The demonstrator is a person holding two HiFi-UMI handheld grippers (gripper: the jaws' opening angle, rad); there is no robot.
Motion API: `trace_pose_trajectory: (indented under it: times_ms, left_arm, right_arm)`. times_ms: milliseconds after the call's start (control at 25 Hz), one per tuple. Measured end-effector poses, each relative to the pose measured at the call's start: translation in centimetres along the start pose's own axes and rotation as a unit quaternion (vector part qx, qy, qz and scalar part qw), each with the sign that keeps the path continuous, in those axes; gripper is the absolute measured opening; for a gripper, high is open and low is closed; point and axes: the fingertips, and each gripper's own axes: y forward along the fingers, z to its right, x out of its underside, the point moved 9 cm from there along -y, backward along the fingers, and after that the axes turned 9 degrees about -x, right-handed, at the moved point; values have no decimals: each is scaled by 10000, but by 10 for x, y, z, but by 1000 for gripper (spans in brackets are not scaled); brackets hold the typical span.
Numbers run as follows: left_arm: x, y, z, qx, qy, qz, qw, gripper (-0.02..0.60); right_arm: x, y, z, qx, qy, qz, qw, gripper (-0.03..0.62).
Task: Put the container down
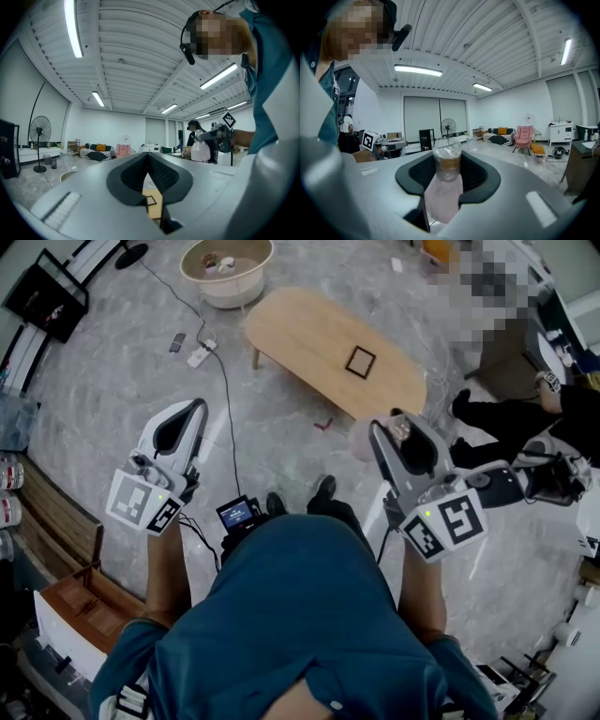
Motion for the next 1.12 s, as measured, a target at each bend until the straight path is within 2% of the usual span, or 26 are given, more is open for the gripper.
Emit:
trace_pose_trajectory:
  times_ms: [200,480,1120]
  left_arm:
    - [3,13,-4,-107,-34,-58,9999,-3]
    - [2,35,-10,-437,16,-130,9990,-3]
    - [-3,113,12,-1285,178,-176,9914,-3]
  right_arm:
    - [-3,13,20,-119,13,-29,9999,153]
    - [-4,44,59,-478,58,-5,9988,153]
    - [-18,87,178,-1358,20,11,9907,153]
